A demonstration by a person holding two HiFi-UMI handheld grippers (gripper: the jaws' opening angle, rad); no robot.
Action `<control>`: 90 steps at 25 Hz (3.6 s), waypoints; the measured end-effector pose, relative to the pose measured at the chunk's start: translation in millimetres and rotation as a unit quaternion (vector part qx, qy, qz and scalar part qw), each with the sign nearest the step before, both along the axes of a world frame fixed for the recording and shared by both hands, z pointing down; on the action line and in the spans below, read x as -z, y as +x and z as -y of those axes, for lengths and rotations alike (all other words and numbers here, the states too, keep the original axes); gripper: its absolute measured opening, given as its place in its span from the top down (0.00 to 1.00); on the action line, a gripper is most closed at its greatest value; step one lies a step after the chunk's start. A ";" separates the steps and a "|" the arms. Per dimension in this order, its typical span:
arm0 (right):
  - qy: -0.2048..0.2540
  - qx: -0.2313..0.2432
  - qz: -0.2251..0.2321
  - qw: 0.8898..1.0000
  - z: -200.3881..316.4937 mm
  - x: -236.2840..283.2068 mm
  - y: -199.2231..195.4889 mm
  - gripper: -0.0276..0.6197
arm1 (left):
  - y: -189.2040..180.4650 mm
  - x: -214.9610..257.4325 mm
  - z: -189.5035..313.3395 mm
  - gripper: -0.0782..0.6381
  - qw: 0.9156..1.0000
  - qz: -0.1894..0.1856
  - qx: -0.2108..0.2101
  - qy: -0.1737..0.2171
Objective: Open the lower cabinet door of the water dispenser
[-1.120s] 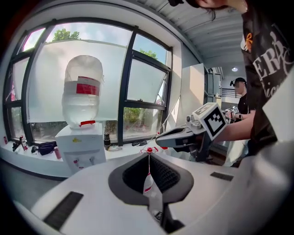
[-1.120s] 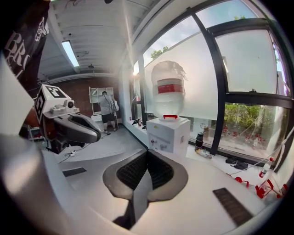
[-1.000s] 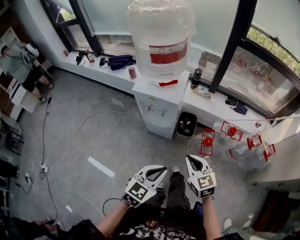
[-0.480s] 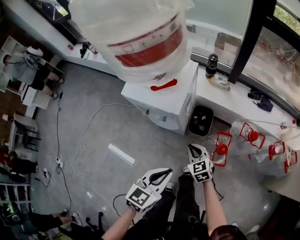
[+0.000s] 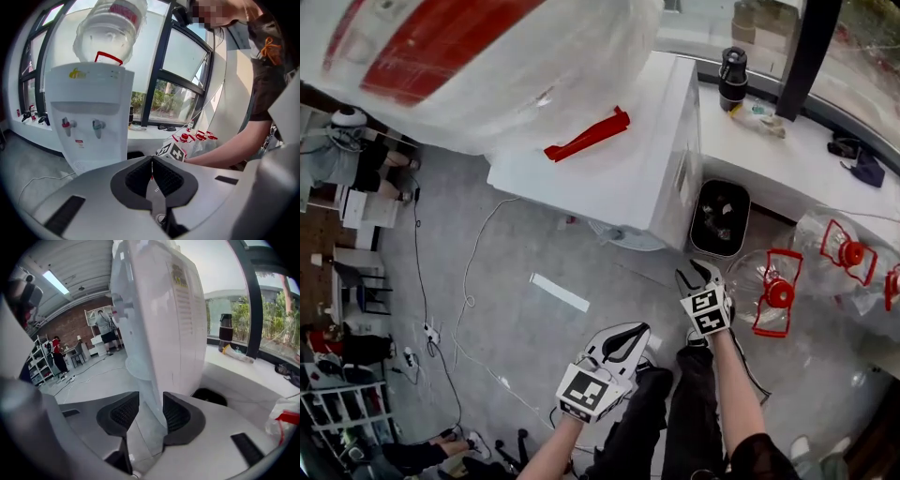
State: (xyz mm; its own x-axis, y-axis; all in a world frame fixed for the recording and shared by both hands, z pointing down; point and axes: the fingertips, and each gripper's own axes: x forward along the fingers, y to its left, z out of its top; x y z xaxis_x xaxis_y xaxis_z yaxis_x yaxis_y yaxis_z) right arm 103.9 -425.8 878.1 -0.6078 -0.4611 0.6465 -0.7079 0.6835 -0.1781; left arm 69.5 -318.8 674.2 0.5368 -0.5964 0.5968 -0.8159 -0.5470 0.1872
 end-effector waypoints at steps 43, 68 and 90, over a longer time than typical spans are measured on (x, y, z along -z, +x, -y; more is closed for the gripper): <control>-0.053 0.258 -0.058 0.963 -132.8 -117.6 -207.2 0.73 | -142.8 -84.7 -75.3 0.86 0.997 0.041 0.068 -0.012; -0.042 0.383 -0.099 0.918 -159.4 -106.9 -411.1 0.61 | -338.7 -84.7 -196.6 0.86 0.959 0.040 0.278 -0.023; -0.012 0.278 0.049 0.959 -238.0 300.8 -259.3 0.77 | -313.3 121.4 -211.0 0.86 0.973 0.056 0.223 0.032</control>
